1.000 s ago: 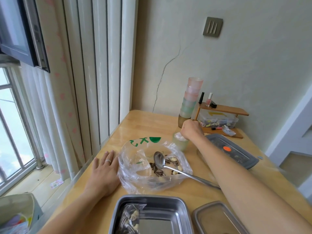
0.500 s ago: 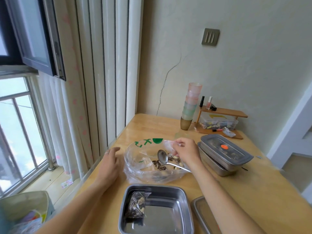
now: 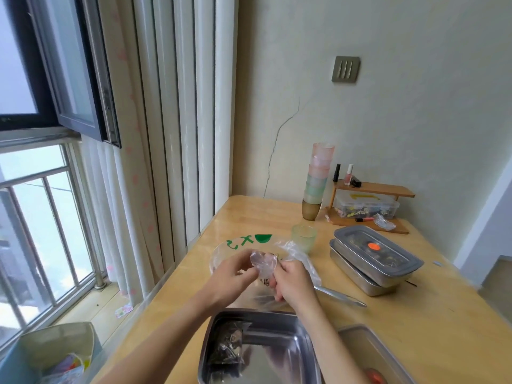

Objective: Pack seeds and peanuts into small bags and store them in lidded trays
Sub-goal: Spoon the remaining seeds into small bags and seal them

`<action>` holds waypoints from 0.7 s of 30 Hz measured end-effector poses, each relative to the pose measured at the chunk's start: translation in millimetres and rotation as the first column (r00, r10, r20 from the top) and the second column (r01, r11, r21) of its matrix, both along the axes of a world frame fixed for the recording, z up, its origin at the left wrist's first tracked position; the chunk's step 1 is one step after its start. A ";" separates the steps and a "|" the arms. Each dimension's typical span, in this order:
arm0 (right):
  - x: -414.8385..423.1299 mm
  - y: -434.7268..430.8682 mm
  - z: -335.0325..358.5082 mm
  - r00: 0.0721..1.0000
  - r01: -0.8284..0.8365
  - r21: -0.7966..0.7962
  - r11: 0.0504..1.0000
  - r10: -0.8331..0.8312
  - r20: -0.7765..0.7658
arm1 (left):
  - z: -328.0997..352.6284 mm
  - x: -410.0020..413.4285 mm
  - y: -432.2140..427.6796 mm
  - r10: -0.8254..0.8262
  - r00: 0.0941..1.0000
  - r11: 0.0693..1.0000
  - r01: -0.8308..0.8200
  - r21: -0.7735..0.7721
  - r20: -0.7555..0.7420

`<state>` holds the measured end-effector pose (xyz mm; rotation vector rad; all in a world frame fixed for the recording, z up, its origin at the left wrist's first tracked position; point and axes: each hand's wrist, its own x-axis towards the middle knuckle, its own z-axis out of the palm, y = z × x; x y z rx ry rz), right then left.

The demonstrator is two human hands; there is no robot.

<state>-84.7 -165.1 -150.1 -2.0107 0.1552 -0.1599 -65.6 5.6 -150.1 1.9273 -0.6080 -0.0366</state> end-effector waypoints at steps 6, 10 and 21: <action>4.3 -9.6 -3.5 0.999 0.001 -0.125 0.992 0.003 0.033 | 0.0 7.3 -12.6 0.070 0.997 0.997 -0.069 -0.028 0.015; 8.4 -11.4 -7.7 0.999 -0.022 0.138 0.990 0.018 0.027 | -3.7 21.9 -14.5 0.091 0.984 0.976 -0.118 -0.185 -0.150; 19.2 -19.7 -11.0 0.997 -0.056 0.431 0.901 0.070 -0.018 | -4.7 42.2 -19.6 0.079 0.893 0.899 -0.255 -0.355 -0.442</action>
